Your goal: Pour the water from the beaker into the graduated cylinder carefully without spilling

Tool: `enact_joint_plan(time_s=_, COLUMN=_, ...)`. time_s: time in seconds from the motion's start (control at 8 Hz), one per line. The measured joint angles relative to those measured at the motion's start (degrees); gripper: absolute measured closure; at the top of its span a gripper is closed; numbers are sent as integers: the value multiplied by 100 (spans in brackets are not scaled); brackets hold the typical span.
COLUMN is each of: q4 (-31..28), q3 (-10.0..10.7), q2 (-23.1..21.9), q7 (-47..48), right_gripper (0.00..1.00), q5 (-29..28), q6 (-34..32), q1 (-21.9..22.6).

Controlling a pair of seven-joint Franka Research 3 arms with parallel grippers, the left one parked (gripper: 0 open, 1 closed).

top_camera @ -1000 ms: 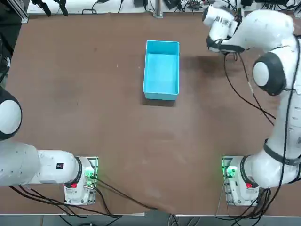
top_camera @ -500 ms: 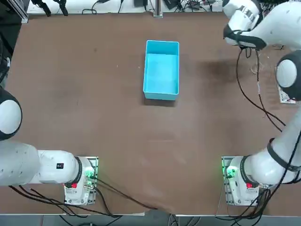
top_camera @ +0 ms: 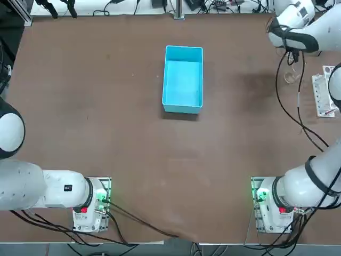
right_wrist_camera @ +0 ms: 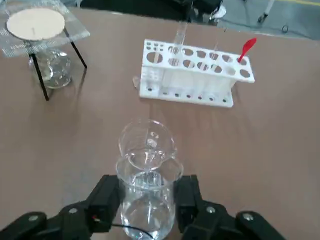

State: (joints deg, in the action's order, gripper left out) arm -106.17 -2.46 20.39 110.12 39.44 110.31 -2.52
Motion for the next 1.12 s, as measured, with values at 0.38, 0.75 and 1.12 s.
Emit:
enact_joint_plan(time_s=0.38, q4=-29, q3=-2, q2=1, q7=-730, right_gripper=39, q5=-654, q6=390, q1=-475)
enact_joint_plan(time_s=0.75, q4=-29, q3=-4, q2=1, q7=-1211, right_gripper=39, q5=-1133, q6=587, q1=-795)
enact_joint_plan(time_s=1.12, q4=-29, q3=-6, q2=-1, q7=-1706, right_gripper=39, q5=-1651, q6=625, q1=-1008)
